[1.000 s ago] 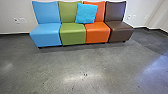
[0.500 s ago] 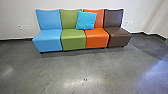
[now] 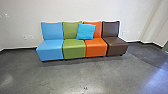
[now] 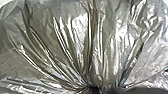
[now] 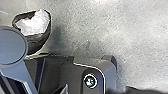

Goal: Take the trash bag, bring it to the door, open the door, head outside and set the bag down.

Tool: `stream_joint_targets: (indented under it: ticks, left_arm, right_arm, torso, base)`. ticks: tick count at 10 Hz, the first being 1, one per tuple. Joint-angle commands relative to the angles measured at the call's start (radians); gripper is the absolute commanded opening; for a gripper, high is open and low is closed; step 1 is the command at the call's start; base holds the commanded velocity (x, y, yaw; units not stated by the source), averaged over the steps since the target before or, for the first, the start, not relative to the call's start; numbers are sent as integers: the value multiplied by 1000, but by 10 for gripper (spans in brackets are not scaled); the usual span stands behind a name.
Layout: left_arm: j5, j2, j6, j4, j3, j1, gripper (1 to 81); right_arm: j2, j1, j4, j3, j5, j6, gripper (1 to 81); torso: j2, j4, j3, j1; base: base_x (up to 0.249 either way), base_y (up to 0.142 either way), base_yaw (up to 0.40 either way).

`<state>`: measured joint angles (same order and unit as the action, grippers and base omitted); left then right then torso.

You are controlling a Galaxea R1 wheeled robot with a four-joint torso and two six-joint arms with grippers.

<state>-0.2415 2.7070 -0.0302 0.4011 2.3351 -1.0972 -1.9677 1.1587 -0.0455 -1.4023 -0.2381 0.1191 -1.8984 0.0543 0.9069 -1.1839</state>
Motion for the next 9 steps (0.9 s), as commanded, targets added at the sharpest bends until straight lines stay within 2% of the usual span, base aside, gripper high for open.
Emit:
stream_joint_targets:
  ticks: [1, 3, 4, 5, 7, 9]
  left_arm:
    - [-71, -16, 0, 10, -6, 61, 10]
    - [-71, -15, 1, -2, 0, 46, 10]
    - [-71, -9, 0, -13, 21, 29, 10]
    - [-70, 2, 1, -13, 59, 13, 10]
    - [-65, 8, 1, -25, 63, -11, 10]
    - [-65, 50, 1, -82, 64, -52, 10]
  right_arm:
    - [31, -44, 16, -15, -56, -6, 811]
    - [8, -43, 16, -30, -56, -7, 811]
    - [-6, -40, 16, -33, -56, -7, 811]
    - [-26, -32, 15, -41, -56, -7, 811]
    - [-61, -12, 7, -65, -59, -6, 811]
    - [-93, 28, 10, -110, -56, -6, 811]
  torso:
    - [94, 0, -92, 60]
    - [166, 0, -160, 108]
    - [199, 0, -101, 130]
    - [224, 0, -121, 147]
    - [278, 0, -135, 182]
    - [349, 0, -137, 227]
  base:
    - [0, 0, 0]
    - [0, 0, 0]
    - [0, 0, 0]
    - [0, 0, 0]
    - [0, 0, 0]
    - [0, 0, 0]
